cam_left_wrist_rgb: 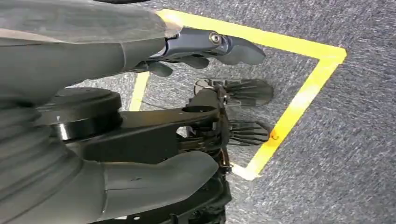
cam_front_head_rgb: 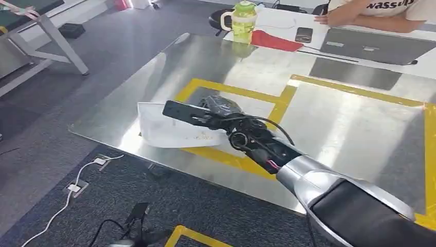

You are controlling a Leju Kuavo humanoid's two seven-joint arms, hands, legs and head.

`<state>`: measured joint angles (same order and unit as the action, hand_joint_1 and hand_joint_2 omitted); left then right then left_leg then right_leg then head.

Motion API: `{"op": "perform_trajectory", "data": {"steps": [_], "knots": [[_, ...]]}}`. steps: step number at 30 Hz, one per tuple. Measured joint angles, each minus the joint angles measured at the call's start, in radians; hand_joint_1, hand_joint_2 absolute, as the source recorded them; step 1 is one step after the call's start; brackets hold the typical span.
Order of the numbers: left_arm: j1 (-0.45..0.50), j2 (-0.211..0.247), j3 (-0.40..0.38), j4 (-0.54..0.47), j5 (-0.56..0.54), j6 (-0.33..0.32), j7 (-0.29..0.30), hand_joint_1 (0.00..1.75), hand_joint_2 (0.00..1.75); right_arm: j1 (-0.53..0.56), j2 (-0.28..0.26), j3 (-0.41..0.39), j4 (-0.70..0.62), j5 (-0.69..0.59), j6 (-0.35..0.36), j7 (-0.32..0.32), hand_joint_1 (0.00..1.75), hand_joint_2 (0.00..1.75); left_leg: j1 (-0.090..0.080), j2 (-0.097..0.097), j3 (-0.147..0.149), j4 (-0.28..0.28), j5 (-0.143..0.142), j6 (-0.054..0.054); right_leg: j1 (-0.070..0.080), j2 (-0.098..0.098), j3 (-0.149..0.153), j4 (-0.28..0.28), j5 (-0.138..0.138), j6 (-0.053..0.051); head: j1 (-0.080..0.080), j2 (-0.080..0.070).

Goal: Take the parts from the cabinet and place them on the table.

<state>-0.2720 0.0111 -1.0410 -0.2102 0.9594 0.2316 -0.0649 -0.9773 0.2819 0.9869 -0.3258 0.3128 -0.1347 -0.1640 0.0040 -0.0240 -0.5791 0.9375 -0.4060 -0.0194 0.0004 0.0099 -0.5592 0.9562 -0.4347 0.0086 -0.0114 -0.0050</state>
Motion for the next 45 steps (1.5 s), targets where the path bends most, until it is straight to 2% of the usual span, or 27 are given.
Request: {"op": "perform_trajectory", "data": {"steps": [45], "knots": [[0.010, 0.000, 0.000, 0.000, 0.000, 0.000, -0.007, 0.00, 1.75, 0.000, 0.023, -0.002, -0.015, 0.021, 0.010, -0.004, 1.75, 1.75, 0.000, 0.000, 0.000, 0.000, 0.000, 0.000, 0.000, 0.000, 0.000, 0.000, 0.000, 0.000, 0.000, 0.000]]}}
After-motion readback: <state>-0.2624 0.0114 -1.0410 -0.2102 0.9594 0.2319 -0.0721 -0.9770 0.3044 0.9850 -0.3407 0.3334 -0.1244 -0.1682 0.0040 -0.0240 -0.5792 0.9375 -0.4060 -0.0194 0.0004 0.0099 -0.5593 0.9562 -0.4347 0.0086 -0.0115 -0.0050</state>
